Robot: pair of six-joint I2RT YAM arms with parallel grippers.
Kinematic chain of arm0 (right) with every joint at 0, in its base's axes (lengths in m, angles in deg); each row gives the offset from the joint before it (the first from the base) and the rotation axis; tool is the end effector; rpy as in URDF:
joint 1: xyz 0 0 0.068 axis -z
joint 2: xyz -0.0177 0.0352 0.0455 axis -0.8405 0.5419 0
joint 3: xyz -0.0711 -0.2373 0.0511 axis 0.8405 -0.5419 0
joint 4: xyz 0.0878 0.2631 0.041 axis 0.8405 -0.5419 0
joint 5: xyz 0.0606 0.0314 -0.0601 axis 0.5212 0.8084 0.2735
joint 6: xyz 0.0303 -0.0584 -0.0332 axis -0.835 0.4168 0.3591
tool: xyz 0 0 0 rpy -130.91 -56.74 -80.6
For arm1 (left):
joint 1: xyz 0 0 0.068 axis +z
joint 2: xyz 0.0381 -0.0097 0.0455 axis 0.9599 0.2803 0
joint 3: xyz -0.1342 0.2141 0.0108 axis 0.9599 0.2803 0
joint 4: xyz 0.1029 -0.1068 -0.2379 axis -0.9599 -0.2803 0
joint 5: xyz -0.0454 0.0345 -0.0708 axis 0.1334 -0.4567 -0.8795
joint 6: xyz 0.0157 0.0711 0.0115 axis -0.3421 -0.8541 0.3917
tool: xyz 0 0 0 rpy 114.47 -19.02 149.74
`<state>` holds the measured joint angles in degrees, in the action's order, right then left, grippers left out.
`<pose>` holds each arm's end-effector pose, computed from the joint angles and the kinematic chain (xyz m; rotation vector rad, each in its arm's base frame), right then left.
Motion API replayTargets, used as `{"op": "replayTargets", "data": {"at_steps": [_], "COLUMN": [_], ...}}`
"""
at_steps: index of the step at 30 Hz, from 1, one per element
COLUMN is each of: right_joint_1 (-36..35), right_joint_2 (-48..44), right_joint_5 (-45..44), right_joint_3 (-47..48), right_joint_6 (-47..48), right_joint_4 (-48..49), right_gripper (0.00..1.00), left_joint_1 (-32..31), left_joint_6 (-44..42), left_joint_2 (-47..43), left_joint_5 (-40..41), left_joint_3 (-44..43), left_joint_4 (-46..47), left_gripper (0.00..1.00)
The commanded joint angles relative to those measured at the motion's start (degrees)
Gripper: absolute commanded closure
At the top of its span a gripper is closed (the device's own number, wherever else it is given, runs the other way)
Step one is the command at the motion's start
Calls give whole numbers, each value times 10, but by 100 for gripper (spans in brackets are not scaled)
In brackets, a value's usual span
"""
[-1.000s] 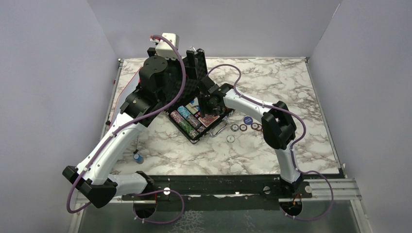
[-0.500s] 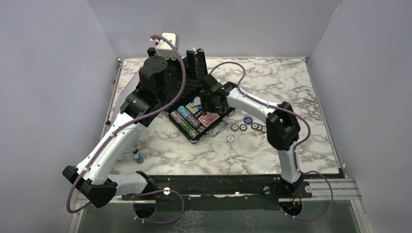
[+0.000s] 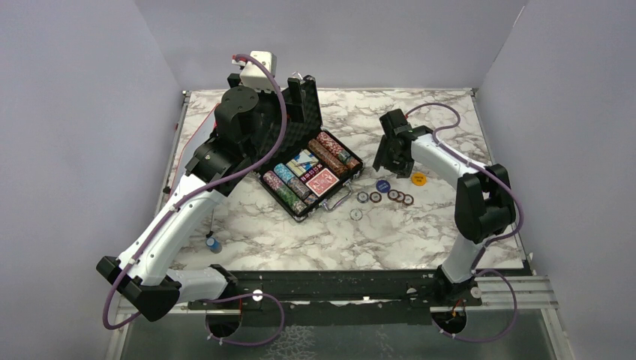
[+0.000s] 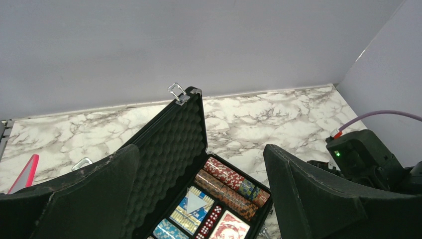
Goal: Pack up texas hold em set
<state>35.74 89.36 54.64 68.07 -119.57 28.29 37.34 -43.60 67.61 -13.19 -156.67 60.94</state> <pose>0.3643 0.1277 0.1693 0.4697 2.6403 -0.0004 0.2619 -0.1650 0.4662 0.0974 1.6024 -0.3114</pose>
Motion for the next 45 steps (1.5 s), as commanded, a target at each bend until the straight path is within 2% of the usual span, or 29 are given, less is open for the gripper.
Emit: {"op": "replayTargets", "data": {"at_steps": [1, 10, 17, 20, 27, 33, 41, 45], "right_joint_1": [14, 14, 14, 14, 13, 11, 11, 9], "right_joint_2": [36, 104, 137, 156, 150, 157, 153, 130], "right_joint_5": [48, 78, 82, 89, 112, 90, 82, 66], "right_joint_3": [2, 36, 50, 71, 52, 51, 38, 42], "right_joint_6": [53, 99, 126, 129, 138, 141, 139, 130], "right_joint_4": [31, 9, -13, -62, -87, -89, -25, -19], "right_gripper": [31, 26, 32, 35, 34, 35, 49, 51], "left_joint_1": [1, 1, 1, 1, 1, 1, 1, 1], "left_joint_6": [5, 3, 1, -8, -24, -19, -14, -14], "left_joint_2": [-1, 1, 3, 3, 3, 5, 4, 3], "left_joint_5": [-9, -7, -7, -1, 12, 8, 4, 4], "left_joint_3": [-2, -6, -8, -9, -14, -8, -7, -6], "left_joint_4": [8, 7, 7, 8, 9, 9, 9, 9], "left_gripper": [1, 1, 1, 1, 1, 1, 1, 1]}}
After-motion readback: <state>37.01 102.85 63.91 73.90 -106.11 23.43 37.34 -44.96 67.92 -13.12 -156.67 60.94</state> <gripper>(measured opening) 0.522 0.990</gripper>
